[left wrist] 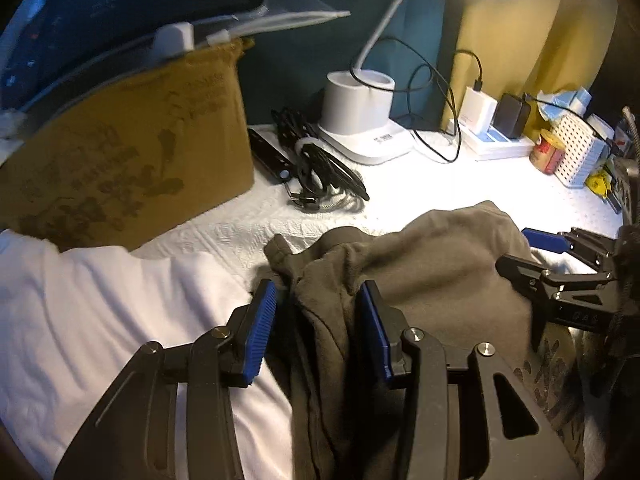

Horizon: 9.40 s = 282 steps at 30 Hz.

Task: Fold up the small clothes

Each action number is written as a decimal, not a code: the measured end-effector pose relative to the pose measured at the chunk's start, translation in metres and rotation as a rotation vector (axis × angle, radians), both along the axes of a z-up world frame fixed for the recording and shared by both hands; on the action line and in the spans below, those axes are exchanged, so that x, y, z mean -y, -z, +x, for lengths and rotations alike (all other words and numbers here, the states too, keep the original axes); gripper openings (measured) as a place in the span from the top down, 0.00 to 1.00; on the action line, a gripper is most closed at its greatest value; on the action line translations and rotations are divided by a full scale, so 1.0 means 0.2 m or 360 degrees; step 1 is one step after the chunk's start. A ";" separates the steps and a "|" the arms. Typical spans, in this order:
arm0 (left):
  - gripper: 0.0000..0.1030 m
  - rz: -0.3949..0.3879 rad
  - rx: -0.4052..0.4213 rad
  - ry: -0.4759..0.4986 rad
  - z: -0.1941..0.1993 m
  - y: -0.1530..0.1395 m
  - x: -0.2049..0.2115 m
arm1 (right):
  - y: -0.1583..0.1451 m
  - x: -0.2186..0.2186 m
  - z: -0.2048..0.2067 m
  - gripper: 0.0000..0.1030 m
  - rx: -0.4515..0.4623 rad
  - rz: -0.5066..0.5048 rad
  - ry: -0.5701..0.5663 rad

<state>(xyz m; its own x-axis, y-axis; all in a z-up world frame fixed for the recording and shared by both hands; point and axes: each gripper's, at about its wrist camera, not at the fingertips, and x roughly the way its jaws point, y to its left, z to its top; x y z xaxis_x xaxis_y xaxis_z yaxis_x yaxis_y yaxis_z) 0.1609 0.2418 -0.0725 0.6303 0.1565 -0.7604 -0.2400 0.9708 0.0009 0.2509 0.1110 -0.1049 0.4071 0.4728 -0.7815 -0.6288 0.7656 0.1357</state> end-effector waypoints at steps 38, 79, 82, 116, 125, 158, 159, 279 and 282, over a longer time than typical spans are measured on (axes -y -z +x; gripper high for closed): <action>0.47 -0.0149 0.0061 -0.0099 -0.60 0.06 0.17 | -0.03 0.27 -0.78 0.64 -0.0082 0.0054 -0.0133; 0.47 -0.0050 0.0069 -0.0070 -0.96 0.13 0.40 | -0.06 0.44 -1.24 0.89 -0.0161 0.0199 -0.0230; 0.47 -0.0040 0.0078 -0.0074 -0.96 0.11 0.42 | -0.06 0.46 -1.22 0.81 -0.0170 0.0203 -0.0224; 0.14 0.0081 0.0326 0.0285 -0.75 -0.10 1.03 | -0.16 1.19 -1.08 0.37 0.0076 0.0273 0.0291; 0.07 0.0111 0.0430 0.0405 -0.70 -0.20 1.18 | -0.26 1.38 -1.05 0.33 0.0166 0.0301 0.0404; 0.01 0.0212 0.0996 0.0568 -0.87 -0.74 1.33 | -0.87 1.69 -1.16 0.33 0.0746 0.0323 0.0668; 0.01 0.0226 0.0994 0.0584 -0.87 -0.74 1.33 | -0.89 1.68 -1.17 0.33 0.0765 0.0320 0.0672; 0.01 0.0188 0.1235 0.0258 -1.06 -0.80 1.03 | -1.17 1.36 -1.35 0.33 0.1010 0.0309 0.0737; 0.01 0.0190 0.1236 0.0256 -1.06 -0.80 1.03 | -1.17 1.36 -1.35 0.33 0.1009 0.0310 0.0737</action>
